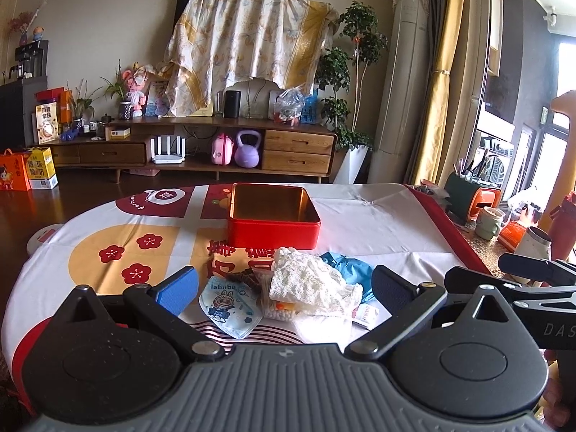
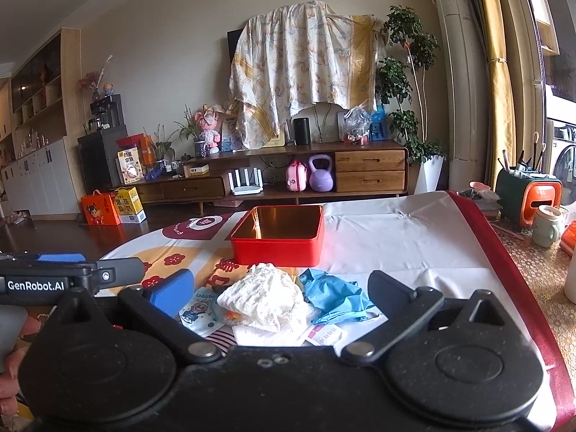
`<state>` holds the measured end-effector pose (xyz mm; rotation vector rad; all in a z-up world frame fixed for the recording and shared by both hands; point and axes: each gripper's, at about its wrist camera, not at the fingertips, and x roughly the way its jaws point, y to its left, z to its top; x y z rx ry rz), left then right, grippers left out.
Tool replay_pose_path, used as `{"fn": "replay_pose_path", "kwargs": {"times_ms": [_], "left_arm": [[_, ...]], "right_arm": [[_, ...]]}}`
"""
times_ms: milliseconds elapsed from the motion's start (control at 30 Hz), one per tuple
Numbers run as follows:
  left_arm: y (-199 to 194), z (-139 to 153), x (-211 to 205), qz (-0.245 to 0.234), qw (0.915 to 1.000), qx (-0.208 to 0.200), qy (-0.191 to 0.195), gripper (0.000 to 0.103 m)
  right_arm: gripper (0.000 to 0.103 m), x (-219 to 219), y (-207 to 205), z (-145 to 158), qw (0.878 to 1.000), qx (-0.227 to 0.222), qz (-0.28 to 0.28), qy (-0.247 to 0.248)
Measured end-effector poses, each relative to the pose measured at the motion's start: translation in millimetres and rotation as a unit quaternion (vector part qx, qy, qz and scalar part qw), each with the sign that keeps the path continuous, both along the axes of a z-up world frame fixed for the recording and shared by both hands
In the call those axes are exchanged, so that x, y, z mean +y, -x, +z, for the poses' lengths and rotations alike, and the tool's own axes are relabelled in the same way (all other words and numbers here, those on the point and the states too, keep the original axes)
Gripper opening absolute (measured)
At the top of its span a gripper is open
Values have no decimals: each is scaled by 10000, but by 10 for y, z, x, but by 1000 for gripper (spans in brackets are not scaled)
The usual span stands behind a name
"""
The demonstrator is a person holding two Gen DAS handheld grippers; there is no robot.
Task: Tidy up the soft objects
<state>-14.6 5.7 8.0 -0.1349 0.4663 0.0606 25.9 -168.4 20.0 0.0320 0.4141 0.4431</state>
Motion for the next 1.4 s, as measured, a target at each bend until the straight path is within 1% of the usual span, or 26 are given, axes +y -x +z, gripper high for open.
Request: {"fn": "replay_pose_path", "kwargs": {"times_ms": [167,400,667,900,1067,1133,1233,1333,1400], "left_arm": [[-47,-27,-1,-32,10000,11,-21,103],[-277,-61,-27,-148,9998,3,-153,103],[-475,-107,-39,-177,9997,2,-182,103],[-674,-324,-11,-237,9990,372,-104,103],[-937,-577,-53,-325,9963,783,-141,103],[-1041,-644,-94,-438,9956,810,-148,103],[-1214,-769,-186,-653,9933,914,-282,103],[-1387,-873,-266,-739,9906,1105,-333,103],[-1483,-900,-310,-786,9898,1137,-355,103]], "right_arm": [[103,21,-81,-33,10000,36,16,55],[103,20,-244,-48,9999,21,19,105],[103,-23,-408,-125,9999,97,-3,112],[102,-113,-602,-343,9986,391,-14,356],[100,-147,-886,-509,9962,565,0,655],[99,-157,-1016,-559,9952,669,92,708],[95,-174,-1227,-627,9932,848,181,782],[94,-185,-1428,-672,9913,1006,276,802],[92,-158,-1552,-688,9898,1066,388,865]]}}
